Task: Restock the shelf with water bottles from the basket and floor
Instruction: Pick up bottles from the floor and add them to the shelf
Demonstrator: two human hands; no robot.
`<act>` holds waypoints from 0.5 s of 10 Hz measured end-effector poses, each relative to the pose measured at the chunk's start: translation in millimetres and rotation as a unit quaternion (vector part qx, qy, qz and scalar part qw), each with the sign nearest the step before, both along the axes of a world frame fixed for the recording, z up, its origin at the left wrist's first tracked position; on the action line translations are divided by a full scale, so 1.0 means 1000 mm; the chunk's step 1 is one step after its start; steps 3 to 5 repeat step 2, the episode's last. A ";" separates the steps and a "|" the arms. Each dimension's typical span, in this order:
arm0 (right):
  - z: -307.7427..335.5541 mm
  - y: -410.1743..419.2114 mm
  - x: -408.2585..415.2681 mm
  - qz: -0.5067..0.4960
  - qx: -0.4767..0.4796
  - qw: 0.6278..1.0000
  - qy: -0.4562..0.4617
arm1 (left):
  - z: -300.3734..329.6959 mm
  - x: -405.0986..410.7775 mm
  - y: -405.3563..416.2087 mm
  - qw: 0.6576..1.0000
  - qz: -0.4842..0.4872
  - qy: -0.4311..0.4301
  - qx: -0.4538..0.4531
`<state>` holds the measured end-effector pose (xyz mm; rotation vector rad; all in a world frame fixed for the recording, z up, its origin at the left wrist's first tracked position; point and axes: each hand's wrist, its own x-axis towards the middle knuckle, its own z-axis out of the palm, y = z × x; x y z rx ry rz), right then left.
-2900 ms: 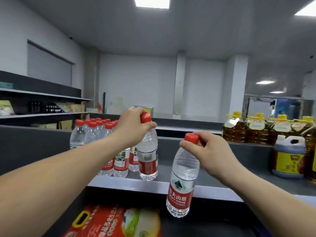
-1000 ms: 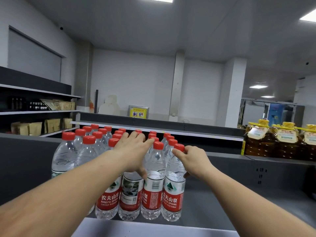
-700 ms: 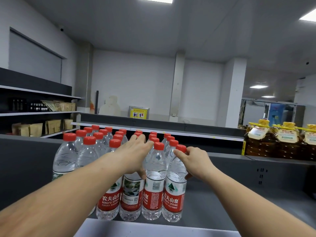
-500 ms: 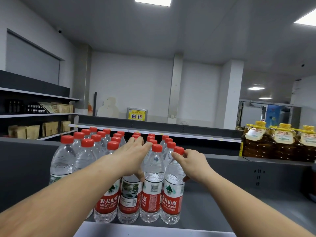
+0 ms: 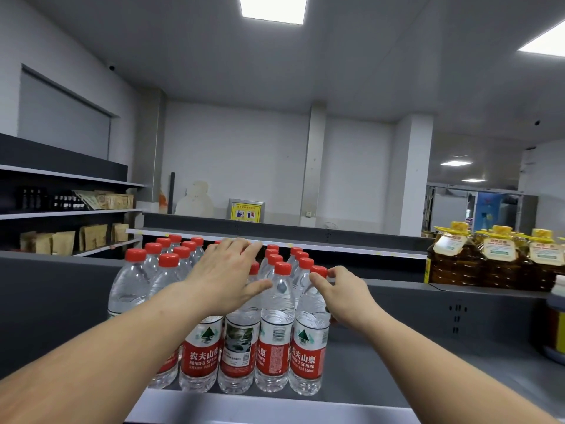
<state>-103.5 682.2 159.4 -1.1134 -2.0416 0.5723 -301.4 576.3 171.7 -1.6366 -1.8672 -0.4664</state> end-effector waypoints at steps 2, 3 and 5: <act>0.008 -0.037 0.009 0.013 0.035 0.999 0.005 | -0.001 0.011 -0.043 0.999 -0.007 -0.030 0.015; 0.008 -0.037 0.009 0.013 0.035 0.999 0.005 | -0.001 0.011 -0.043 0.999 -0.007 -0.030 0.015; 0.008 -0.037 0.009 0.013 0.035 0.999 0.005 | -0.001 0.011 -0.043 0.999 -0.007 -0.030 0.015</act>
